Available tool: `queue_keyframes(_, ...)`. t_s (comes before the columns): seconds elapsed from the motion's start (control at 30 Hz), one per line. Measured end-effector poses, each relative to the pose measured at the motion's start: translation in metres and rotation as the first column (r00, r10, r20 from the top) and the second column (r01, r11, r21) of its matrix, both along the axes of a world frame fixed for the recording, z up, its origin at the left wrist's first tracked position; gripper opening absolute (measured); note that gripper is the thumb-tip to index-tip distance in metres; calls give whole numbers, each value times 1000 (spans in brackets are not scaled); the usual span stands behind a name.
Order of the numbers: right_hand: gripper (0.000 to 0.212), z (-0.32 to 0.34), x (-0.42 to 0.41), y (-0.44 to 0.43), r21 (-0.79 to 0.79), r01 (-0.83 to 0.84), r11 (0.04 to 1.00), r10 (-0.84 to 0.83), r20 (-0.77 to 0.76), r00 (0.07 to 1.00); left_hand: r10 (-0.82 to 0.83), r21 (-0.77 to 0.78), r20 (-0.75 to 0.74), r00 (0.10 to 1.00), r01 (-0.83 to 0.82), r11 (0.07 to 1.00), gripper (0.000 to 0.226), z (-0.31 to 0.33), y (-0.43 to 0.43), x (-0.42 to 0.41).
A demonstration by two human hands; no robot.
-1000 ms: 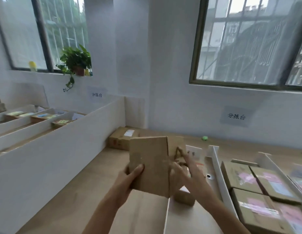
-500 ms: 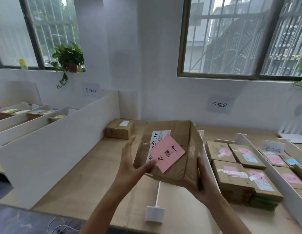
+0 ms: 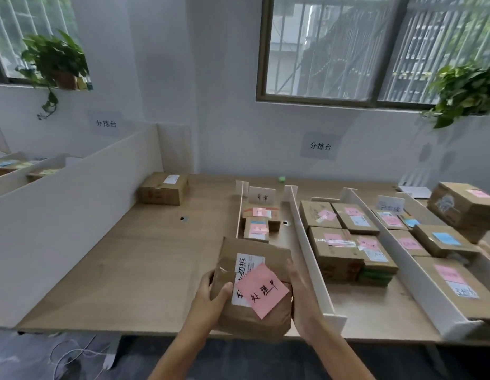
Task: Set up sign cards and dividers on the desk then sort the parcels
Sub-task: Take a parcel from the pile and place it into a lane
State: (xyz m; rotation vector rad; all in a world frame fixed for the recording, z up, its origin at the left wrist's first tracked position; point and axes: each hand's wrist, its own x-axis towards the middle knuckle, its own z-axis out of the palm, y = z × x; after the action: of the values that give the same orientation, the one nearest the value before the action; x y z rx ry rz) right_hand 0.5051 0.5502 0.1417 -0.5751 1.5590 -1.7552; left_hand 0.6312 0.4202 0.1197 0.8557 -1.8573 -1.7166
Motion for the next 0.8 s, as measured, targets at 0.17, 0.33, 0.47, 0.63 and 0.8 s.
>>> queue_keyframes(0.17,77,-20,-12,29,118,49,992,-28,-174,984,83,-17,69,994,-82,996,38,-18,25,-22)
queue_keyframes(0.33,73,-22,-49,52,103,144,984,-115,-250,961,151,-124,75,986,-141,982,47,-14,46,-67)
queue_keyframes(0.47,68,-17,-100,83,53,189,981,-161,-334,929,115,-108,74,991,-107,988,51,-7,68,-129)
queue_keyframes(0.63,74,-3,-172,146,-1,339,941,-310,-407,859,-166,-184,-27,986,158,970,70,3,126,-220)
queue_keyframes(0.8,66,-9,-227,212,39,425,904,-364,-451,815,-325,-251,-74,943,298,921,58,1,188,-287)
